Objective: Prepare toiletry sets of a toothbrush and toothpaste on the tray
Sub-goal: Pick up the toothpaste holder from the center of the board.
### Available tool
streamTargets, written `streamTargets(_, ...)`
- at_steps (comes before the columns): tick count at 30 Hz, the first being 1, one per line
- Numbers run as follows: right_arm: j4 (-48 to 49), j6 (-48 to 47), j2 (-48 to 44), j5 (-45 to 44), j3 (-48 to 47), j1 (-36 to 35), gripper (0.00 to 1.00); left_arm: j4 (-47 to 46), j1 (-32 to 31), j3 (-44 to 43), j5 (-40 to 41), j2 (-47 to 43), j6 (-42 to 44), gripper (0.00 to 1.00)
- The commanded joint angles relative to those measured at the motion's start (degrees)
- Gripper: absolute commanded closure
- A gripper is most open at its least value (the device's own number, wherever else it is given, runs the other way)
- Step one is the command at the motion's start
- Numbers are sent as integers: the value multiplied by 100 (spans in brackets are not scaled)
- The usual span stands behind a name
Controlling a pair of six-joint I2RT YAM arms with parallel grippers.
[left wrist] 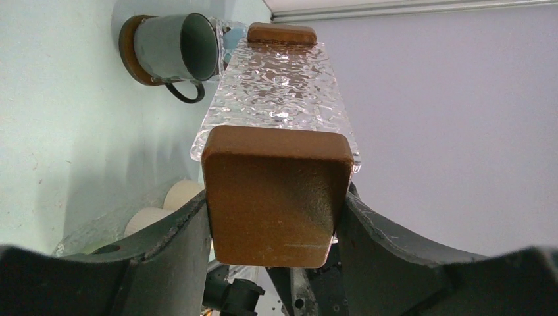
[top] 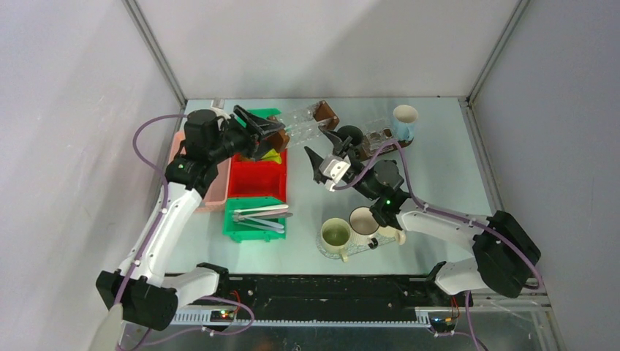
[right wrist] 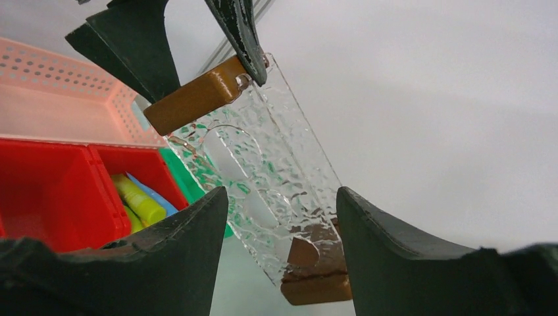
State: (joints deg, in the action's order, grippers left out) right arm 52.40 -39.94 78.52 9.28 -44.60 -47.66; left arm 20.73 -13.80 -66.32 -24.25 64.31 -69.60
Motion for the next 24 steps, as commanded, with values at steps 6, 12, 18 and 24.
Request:
streamTargets(6,460,-1003,317,-41,-217,44,39,-415,-208,-134,-101,-323,-188,100)
streamTargets(12,329,-1388,426,-259,-298,93,50,-408,-299,-164,-43,-363,-185,100)
streamTargets(18,348,-1526,445,-346,-383,159,56,-411,-440,-153,-27,-355,-202,100)
streamTargets(24,321,-1613,504,-368,-454,161,58,-394,-534,-122,43,-412,-195,100)
